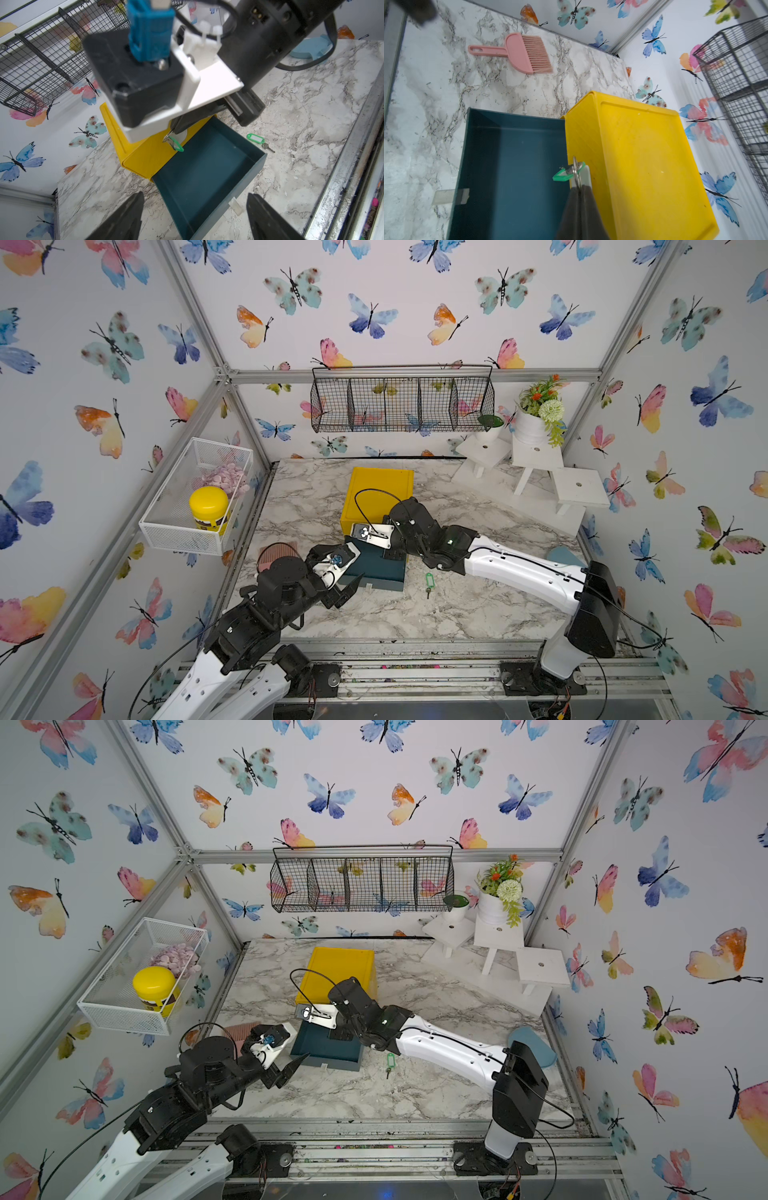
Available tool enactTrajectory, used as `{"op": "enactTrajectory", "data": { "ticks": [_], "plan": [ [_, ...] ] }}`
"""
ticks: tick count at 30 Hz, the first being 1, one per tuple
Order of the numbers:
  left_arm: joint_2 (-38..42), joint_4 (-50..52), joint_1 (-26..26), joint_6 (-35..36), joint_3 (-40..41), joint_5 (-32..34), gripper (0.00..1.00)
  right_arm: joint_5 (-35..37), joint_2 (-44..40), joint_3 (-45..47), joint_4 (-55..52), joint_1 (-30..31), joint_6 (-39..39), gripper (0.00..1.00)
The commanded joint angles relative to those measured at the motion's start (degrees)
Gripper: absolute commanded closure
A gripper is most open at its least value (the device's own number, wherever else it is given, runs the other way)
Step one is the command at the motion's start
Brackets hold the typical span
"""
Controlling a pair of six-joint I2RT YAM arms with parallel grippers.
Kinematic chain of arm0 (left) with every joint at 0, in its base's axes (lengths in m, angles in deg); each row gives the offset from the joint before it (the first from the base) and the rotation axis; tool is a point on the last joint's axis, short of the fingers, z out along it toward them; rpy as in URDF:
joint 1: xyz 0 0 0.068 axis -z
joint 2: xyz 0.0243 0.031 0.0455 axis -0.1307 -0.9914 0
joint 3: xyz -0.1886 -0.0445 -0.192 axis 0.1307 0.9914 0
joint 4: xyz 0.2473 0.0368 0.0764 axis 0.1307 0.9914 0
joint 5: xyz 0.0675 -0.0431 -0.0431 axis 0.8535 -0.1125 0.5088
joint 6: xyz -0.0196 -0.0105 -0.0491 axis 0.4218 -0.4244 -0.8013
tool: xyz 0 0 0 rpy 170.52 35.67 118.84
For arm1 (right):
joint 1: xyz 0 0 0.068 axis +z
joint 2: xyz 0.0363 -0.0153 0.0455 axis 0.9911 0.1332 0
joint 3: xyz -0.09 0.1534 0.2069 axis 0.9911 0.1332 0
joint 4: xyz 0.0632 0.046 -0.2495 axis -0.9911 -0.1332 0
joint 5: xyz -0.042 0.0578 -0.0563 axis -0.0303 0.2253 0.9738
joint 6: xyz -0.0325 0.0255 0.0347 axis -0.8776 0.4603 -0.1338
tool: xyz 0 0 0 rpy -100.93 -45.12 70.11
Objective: Take the keys out of the drawer
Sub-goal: Place the key at the center of the board.
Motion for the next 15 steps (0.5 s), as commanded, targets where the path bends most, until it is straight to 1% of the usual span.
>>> {"op": "enactTrajectory", "data": {
  "ticks": [1, 4, 7, 12, 15],
  "plan": [
    [-3.0, -3.0, 0.0, 1.5, -2.4, -4.8, 0.18, 2.7, -4.5, 3.3, -1.5, -0.2, 4.4, 0.98],
    [-6.6, -4.1, 0.1, 1.5, -4.7, -8.4, 0.19, 4.0, -8.9, 6.7, -2.6, -0.2, 6.8, 0.98],
    [-9.6, -5.8, 0.3, 0.2, -6.6, -10.1, 0.21, 5.2, -13.5, 10.4, -2.9, -0.2, 9.4, 0.98],
    [-12.8, -9.5, 2.9, -1.2, -7.2, -10.0, 0.21, 8.0, -21.2, 16.7, -6.0, -0.2, 14.6, 0.98],
    [-15.0, -10.5, 6.5, -1.3, -7.4, -8.9, 0.22, 9.9, -25.9, 21.5, -7.1, -0.2, 19.1, 0.98]
  ]
}}
